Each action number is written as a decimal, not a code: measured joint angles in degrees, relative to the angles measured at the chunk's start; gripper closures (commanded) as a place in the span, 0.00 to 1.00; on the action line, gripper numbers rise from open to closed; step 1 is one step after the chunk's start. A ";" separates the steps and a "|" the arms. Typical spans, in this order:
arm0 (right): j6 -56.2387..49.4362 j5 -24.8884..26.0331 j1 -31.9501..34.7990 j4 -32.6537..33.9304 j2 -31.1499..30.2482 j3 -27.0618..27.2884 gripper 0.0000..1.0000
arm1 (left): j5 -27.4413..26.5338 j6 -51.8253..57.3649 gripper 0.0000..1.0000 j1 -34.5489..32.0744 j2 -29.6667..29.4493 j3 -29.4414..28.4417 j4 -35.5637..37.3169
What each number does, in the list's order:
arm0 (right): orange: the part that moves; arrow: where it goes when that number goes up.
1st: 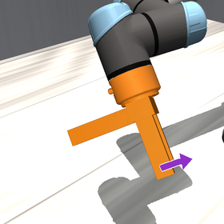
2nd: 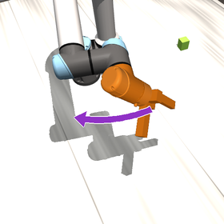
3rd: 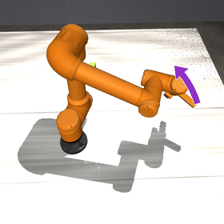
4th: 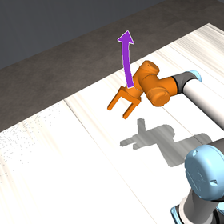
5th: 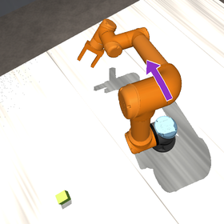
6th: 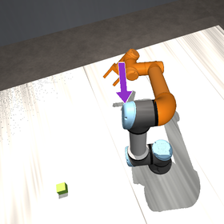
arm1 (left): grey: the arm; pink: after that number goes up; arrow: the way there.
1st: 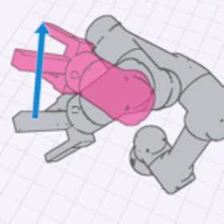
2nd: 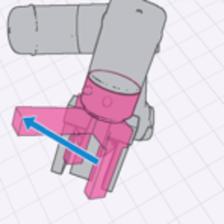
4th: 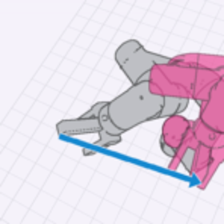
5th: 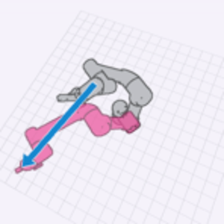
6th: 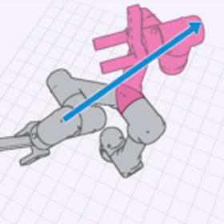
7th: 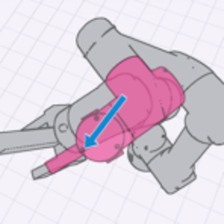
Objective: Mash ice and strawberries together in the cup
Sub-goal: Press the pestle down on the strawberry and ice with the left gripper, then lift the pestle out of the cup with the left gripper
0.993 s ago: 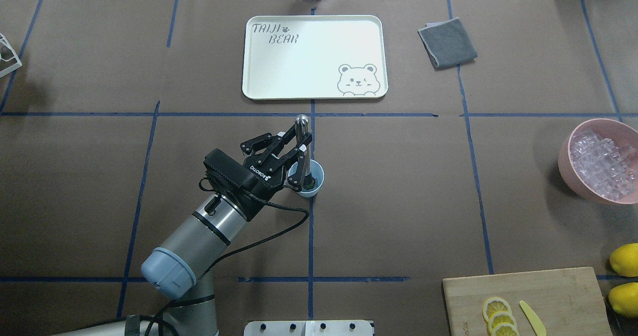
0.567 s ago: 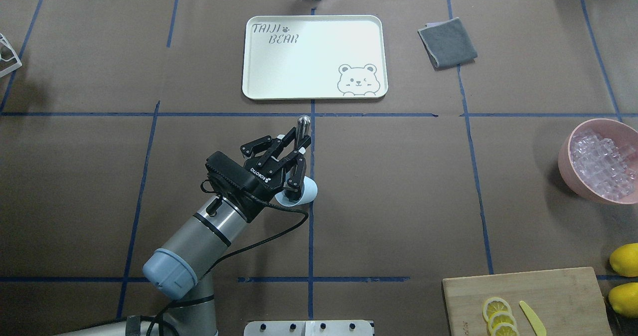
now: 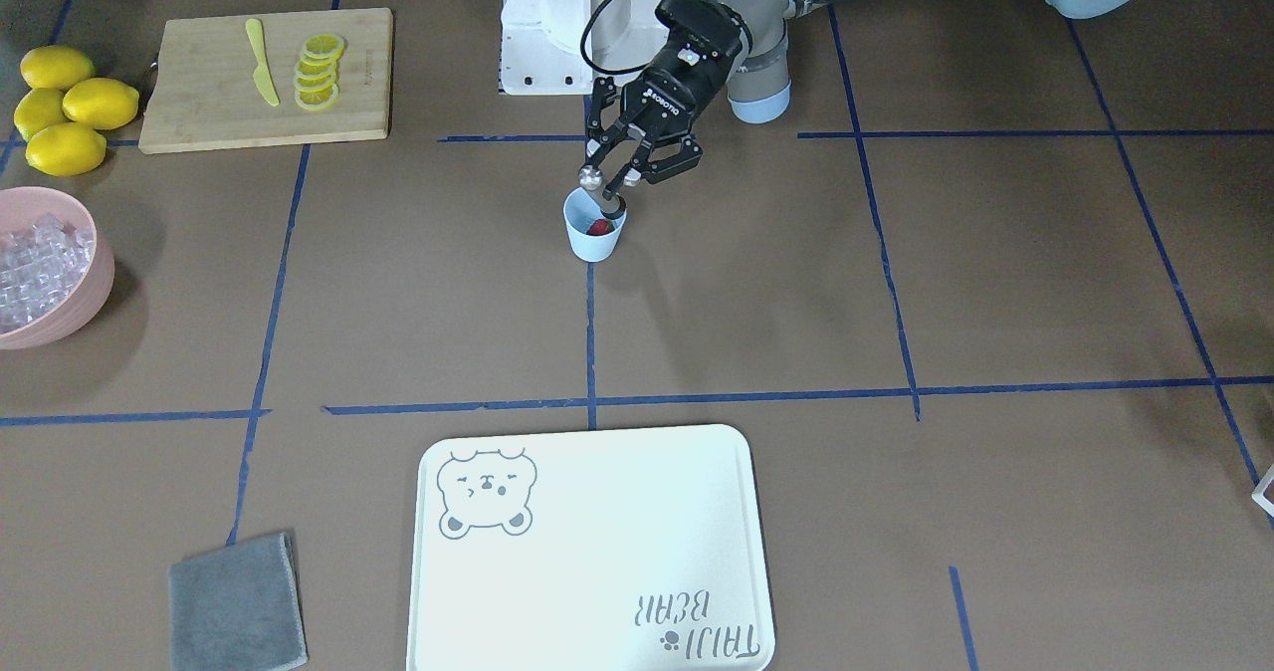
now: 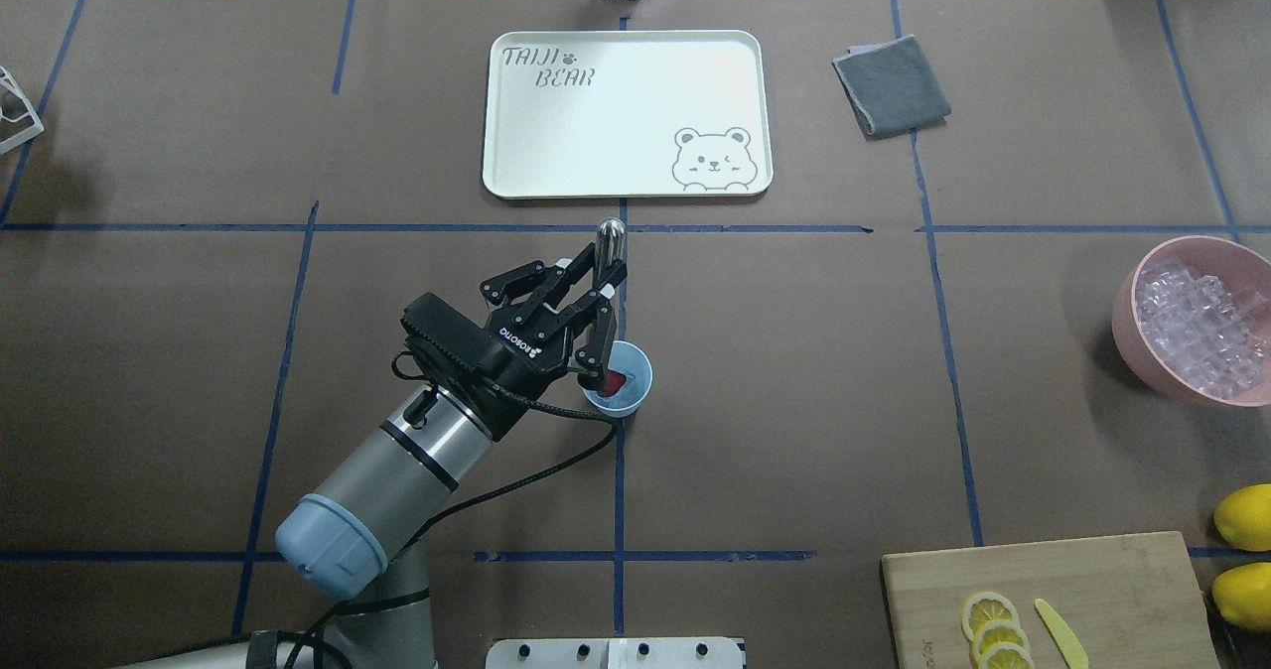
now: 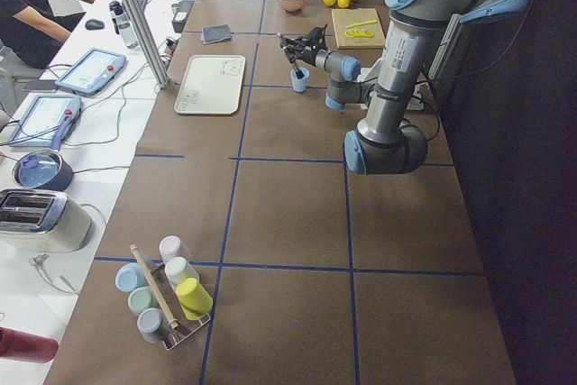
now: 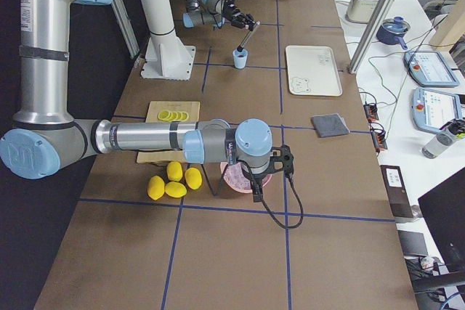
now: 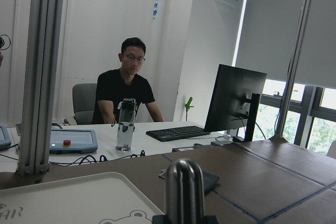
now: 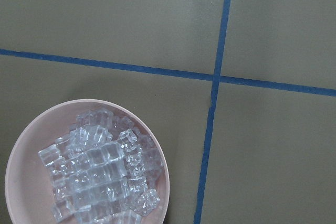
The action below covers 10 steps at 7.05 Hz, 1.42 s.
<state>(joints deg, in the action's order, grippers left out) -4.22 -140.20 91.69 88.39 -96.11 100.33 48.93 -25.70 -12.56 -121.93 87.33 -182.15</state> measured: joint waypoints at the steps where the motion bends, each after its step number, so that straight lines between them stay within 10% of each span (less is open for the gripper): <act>1: 0.00 -0.02 0.03 -0.03 0.00 0.04 0.01 | 0.07 0.02 1.00 0.00 0.06 2.23 0.35; 5: -0.06 0.07 0.06 -0.06 0.01 0.16 0.01 | 1.67 -1.59 1.00 -2.34 0.33 14.48 11.58; 10: -0.01 0.25 0.06 -0.39 0.63 0.56 0.01 | 32.87 -24.06 1.00 -26.34 6.98 18.46 26.63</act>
<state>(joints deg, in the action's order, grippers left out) -4.23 -139.96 91.76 88.00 -95.49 100.89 81.80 -49.76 -38.90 -114.95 105.79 -155.52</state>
